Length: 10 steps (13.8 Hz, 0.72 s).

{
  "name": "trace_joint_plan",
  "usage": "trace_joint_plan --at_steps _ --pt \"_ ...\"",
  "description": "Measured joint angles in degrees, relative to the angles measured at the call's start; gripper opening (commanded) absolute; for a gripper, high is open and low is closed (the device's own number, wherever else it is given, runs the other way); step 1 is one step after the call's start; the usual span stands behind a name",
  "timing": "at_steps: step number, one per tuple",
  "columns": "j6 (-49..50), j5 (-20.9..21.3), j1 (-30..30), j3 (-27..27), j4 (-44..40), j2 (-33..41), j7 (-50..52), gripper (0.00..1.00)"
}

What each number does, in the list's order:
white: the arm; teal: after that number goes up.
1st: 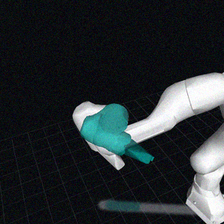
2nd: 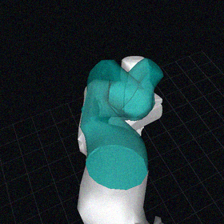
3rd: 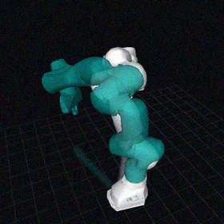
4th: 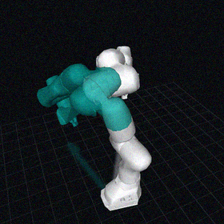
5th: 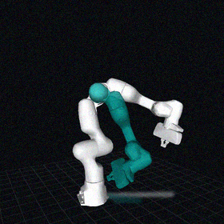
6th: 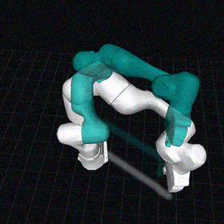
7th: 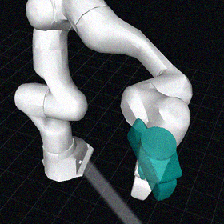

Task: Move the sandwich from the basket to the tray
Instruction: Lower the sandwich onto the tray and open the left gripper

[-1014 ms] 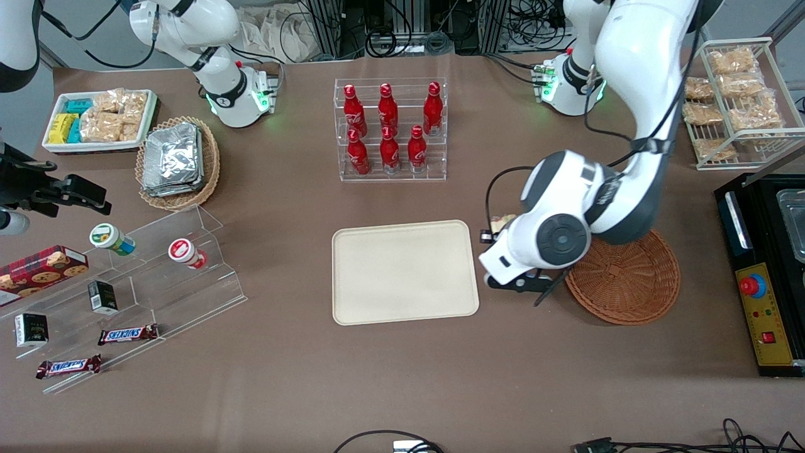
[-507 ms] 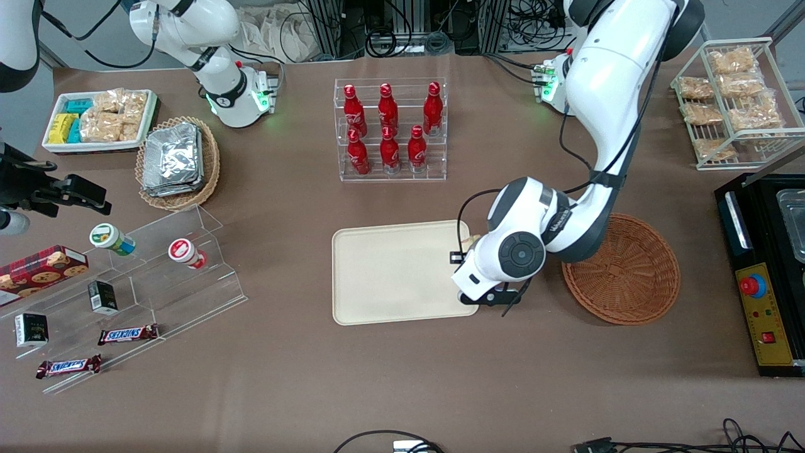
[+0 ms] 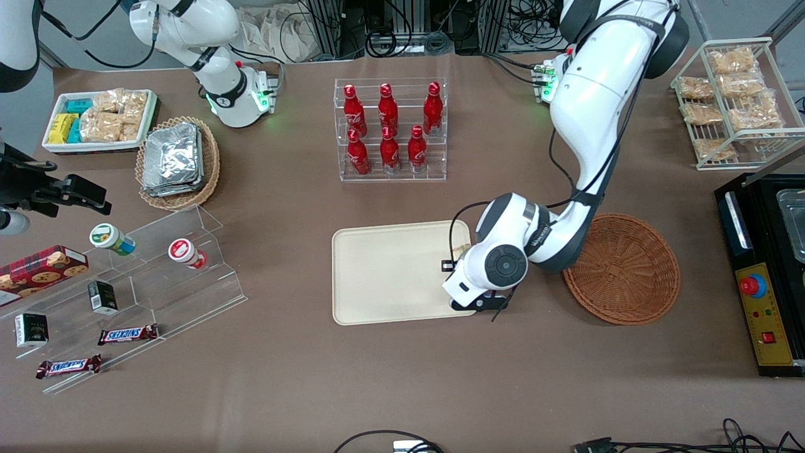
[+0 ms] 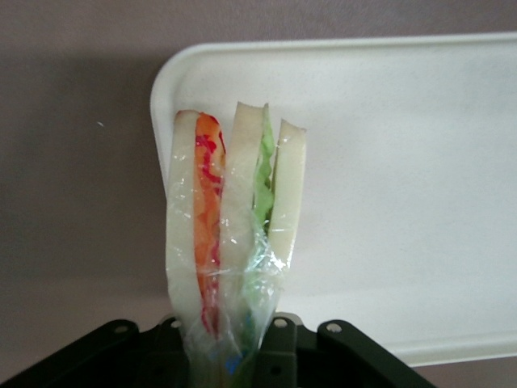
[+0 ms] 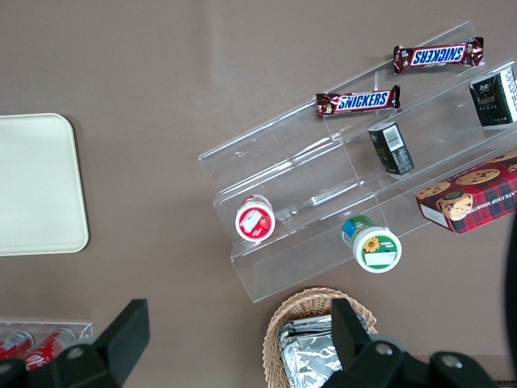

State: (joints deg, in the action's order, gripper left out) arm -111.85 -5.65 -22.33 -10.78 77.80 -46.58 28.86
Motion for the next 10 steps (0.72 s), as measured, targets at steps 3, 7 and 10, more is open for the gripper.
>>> trace_joint_plan --at_steps 3,7,10 --pt "-0.1 0.0 -0.5 0.0 -0.1 -1.7 0.0 0.12" --pt "-0.4 0.0 -0.8 0.0 -0.3 -2.2 -0.1 1.0" --pt "-1.2 0.0 -0.8 0.0 -0.6 -2.2 -0.5 1.0"
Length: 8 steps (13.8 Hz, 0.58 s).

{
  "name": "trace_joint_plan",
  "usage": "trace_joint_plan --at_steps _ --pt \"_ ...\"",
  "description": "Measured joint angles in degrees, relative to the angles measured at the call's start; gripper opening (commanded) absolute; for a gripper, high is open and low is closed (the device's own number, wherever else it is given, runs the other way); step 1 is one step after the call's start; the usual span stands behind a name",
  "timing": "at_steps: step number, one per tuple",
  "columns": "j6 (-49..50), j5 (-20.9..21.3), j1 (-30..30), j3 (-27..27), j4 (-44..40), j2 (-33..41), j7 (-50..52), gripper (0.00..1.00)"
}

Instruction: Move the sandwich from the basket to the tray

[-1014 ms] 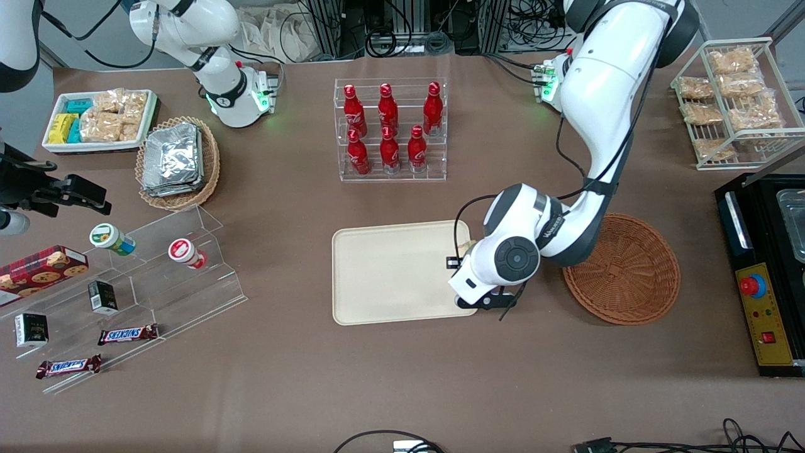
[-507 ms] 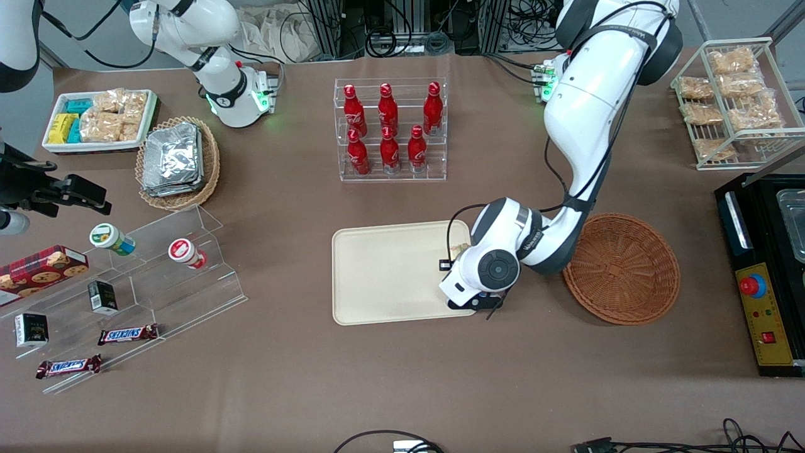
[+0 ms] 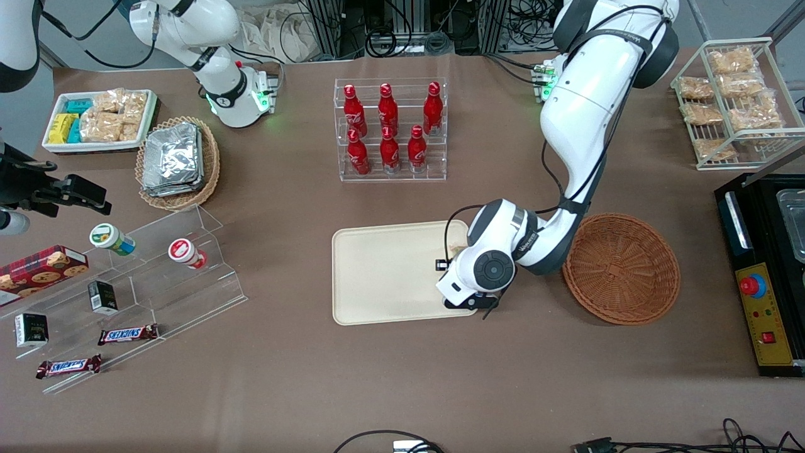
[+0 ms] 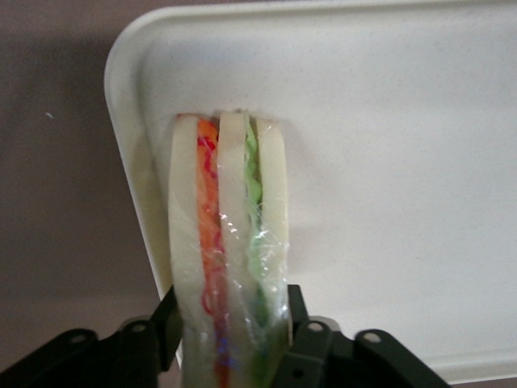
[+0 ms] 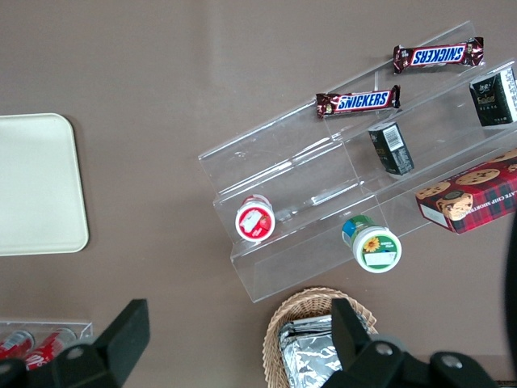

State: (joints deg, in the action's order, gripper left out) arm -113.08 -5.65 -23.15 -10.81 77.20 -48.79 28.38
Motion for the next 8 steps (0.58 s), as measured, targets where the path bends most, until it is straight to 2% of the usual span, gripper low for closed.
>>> trace_joint_plan --at_steps 5,8 --pt "4.5 -0.4 1.0 0.2 -2.6 2.0 0.1 1.0" --pt "12.5 -0.4 3.9 0.8 -4.3 9.0 0.1 1.0"
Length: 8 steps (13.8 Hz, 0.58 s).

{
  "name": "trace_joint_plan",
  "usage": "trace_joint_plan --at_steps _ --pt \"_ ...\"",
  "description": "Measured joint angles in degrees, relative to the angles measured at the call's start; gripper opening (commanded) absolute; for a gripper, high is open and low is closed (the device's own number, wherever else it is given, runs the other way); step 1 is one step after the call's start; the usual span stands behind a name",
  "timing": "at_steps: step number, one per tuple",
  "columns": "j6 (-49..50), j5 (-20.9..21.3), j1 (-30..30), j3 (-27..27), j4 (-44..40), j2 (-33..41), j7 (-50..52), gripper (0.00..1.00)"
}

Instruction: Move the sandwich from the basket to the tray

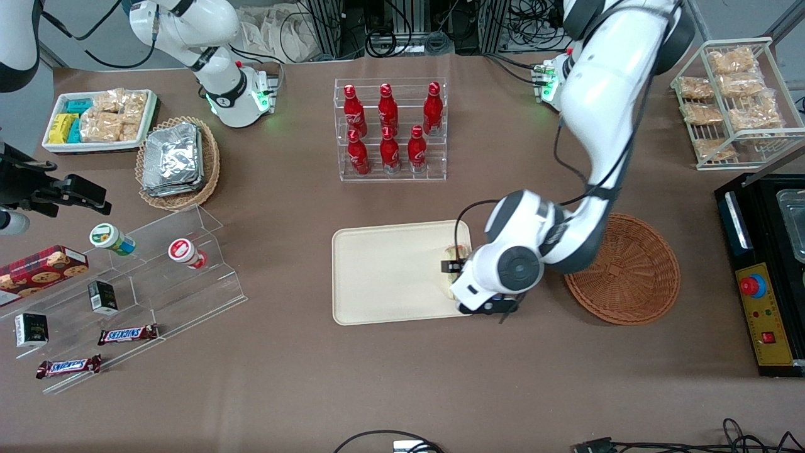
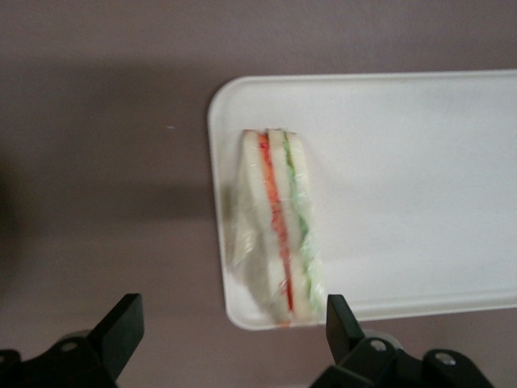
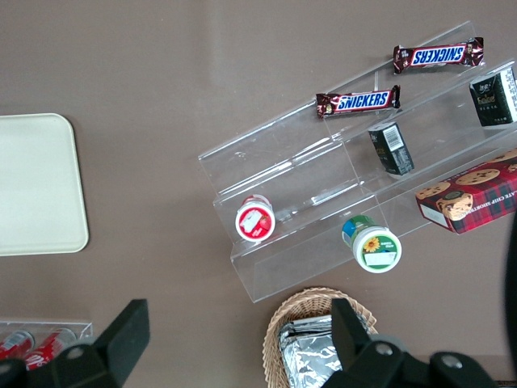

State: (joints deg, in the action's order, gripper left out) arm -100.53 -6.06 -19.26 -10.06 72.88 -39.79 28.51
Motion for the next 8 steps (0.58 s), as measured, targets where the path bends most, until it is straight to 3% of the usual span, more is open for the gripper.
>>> trace_joint_plan --at_steps 5,8 --pt "13.4 0.3 10.5 0.6 0.0 13.2 -9.4 1.0" --pt "18.1 3.9 16.7 0.7 0.1 18.5 -17.5 1.0"
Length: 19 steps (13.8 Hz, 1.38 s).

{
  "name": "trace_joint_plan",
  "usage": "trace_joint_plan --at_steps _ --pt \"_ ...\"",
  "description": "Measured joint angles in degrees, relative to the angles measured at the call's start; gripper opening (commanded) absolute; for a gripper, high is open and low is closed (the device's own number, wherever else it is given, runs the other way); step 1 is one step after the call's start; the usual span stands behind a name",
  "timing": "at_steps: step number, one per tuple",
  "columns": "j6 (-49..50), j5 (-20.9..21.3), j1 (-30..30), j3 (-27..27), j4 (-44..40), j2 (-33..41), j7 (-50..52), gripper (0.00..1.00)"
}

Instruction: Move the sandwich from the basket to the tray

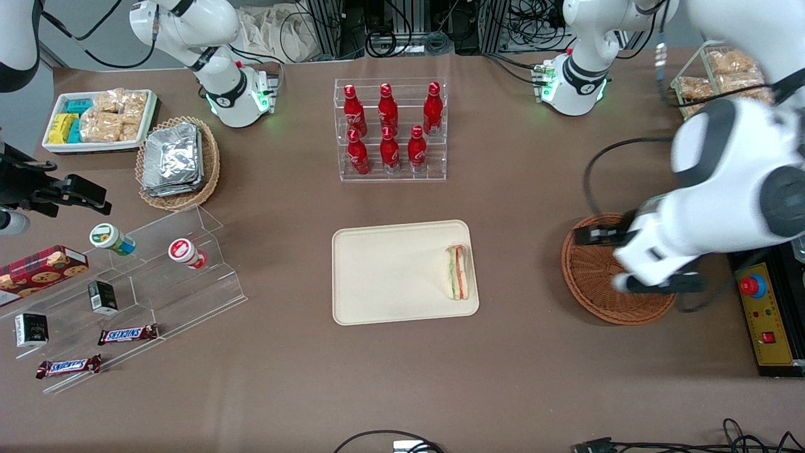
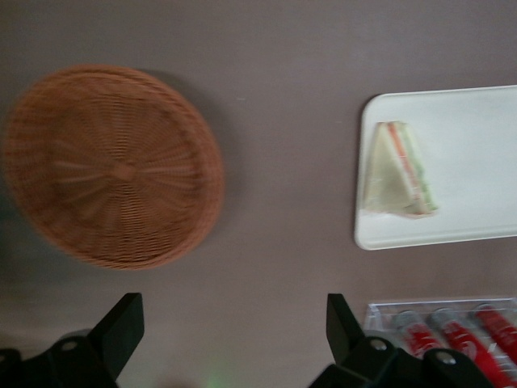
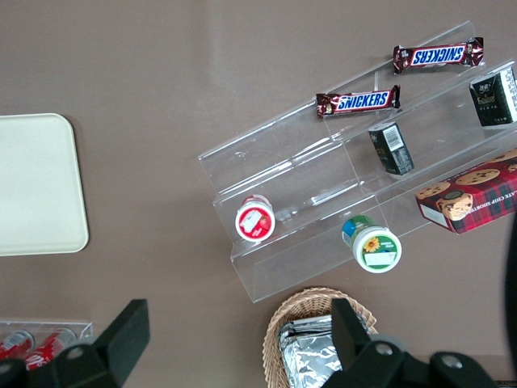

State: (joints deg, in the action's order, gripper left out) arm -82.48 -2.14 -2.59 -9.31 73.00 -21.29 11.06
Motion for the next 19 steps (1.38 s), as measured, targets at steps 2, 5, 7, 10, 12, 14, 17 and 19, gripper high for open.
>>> trace_joint_plan --at_steps 2,5,7,10,12,14,17,19 --pt "3.2 4.2 1.6 0.0 0.1 2.7 -2.4 1.0" --pt "5.6 9.0 1.7 -0.1 0.8 6.1 -2.8 1.0" --pt "5.9 9.5 1.8 -0.1 2.5 7.7 -3.0 1.0" --pt "5.4 9.5 1.8 -0.1 4.9 8.5 -3.8 1.0" --pt "2.3 9.5 1.8 -0.1 8.1 9.9 -3.9 1.0" --pt "-2.9 9.4 2.0 -0.1 14.0 13.2 -3.9 1.0" --pt "-7.0 9.4 2.1 -0.2 21.4 18.1 -3.9 1.0" --pt "-7.6 9.4 2.1 -0.1 22.7 19.3 -3.9 1.0"
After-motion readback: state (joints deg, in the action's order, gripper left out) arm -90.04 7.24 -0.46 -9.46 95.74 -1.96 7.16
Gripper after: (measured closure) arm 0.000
